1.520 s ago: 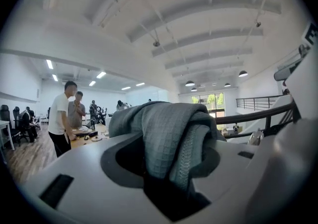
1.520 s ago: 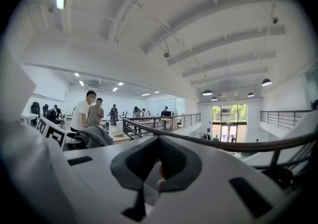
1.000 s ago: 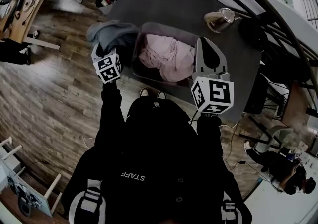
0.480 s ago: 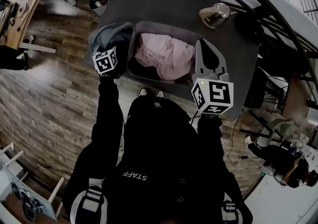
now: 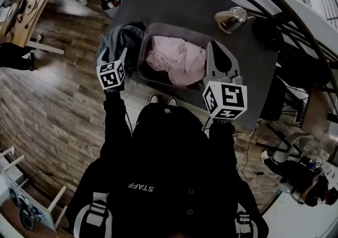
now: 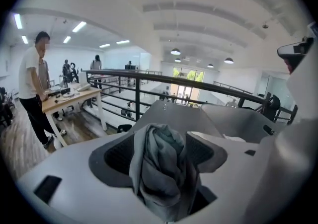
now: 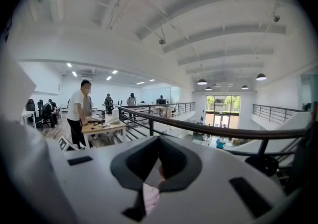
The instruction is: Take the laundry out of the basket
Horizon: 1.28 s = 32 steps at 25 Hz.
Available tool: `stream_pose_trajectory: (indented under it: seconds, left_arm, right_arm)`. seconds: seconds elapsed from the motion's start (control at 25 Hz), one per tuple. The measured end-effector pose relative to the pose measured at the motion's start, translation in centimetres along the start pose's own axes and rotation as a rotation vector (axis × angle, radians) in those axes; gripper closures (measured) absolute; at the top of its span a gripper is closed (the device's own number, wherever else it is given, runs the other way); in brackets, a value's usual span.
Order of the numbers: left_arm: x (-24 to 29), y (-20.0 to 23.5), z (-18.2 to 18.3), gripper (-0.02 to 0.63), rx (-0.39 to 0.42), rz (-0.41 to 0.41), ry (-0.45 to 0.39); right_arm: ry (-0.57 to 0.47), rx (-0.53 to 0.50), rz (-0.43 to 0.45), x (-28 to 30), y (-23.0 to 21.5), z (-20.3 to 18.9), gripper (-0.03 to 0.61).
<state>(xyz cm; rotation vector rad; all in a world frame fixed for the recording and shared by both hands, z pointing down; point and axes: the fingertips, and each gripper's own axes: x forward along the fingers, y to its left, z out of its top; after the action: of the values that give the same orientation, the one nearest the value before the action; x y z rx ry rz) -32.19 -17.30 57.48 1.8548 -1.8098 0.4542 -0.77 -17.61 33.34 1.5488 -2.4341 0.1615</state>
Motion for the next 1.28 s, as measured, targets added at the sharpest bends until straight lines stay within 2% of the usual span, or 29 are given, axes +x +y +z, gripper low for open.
stream_pose_trajectory:
  seconds: [0.24,0.36,0.52,0.64,0.68,0.72,0.88,1.08,1.28]
  left_arm:
    - [-4.4,-5.2,7.8,0.292,0.109,-0.078,-0.190]
    - [-6.2,-8.2,11.2,0.321,0.148,-0.119,-0.279]
    - [-7.5,-12.1,14.1,0.408,0.179,-0.170,-0.356]
    - [-7.2,-14.7,14.6,0.559,0.195,-0.192,-0.366]
    - [-6.9,-15.6,14.6,0.599,0.200,-0.205,-0.360]
    - [-6.6,-16.5,14.3,0.609,0.206,-0.222,-0.348]
    - [-4.5,-20.4,12.2,0.611,0.252,-0.308,-0.243]
    - [-1.3,-24.8,8.1,0.611,0.319,-0.403,-0.060]
    - [1.5,-27.8,4.1,0.611,0.437,-0.456,0.092]
  right_arm:
    - [-0.016,0.020,0.009,-0.3,-0.3,-0.1,0.565]
    - [-0.031,0.029,0.004,-0.7,-0.6,0.2,0.565]
    - [-0.040,0.047,-0.017,-1.2,-1.9,0.1,0.565]
    - [-0.040,0.061,-0.041,-1.7,-3.1,-0.2,0.565]
    - [-0.039,0.066,-0.048,-1.8,-3.5,-0.3,0.565]
    - [-0.038,0.069,-0.055,-1.9,-3.9,-0.4,0.565]
    - [-0.018,0.087,-0.080,-2.1,-5.3,-1.4,0.565]
    - [0.035,0.118,-0.104,-1.8,-7.1,-3.9,0.565]
    - [0.092,0.155,-0.111,-1.4,-8.2,-6.8,0.565]
